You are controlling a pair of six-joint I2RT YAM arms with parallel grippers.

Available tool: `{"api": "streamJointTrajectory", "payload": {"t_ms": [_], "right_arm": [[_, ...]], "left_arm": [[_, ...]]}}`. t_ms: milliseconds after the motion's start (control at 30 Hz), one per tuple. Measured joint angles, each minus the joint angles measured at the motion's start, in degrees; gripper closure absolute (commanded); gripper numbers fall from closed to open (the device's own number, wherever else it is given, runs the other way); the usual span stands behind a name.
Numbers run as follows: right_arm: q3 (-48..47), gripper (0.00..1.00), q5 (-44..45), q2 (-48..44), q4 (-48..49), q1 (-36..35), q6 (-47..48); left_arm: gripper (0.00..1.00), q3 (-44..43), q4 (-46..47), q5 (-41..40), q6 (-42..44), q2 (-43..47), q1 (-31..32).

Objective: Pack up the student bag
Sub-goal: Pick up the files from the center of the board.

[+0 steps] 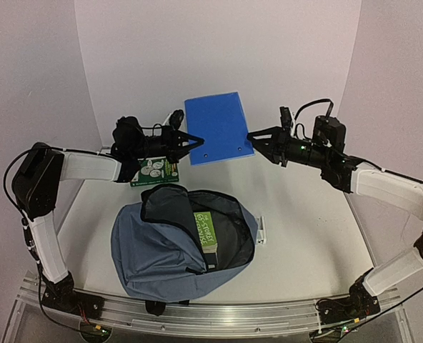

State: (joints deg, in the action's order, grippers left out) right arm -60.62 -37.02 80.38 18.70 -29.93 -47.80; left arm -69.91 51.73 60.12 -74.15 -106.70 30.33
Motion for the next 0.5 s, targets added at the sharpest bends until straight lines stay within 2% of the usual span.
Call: {"api": "streamJointTrajectory", "payload": {"t_ms": [100, 267, 367, 500], "right_arm": [[-0.9, 0.03, 4.0, -1.8, -6.5, 0.0, 5.4], [-7.7, 0.02, 10.3, -2.6, -22.2, 0.0, 18.8], [-11.6, 0.02, 10.8, -2.6, -30.3, 0.0, 25.4], [-17.3, 0.02, 9.1, -1.0, -39.8, 0.0, 33.4]], "left_arm": [[1.00, 2.2, -8.1, 0.2, 6.4, 2.8, 0.0], [1.00, 2.8, -34.4, 0.0, 26.1, 9.8, 0.0], [1.00, 1.8, -50.5, 0.2, 38.5, 12.9, 0.7], [1.00, -1.0, -67.3, 0.4, 50.5, 13.2, 3.1]]}}
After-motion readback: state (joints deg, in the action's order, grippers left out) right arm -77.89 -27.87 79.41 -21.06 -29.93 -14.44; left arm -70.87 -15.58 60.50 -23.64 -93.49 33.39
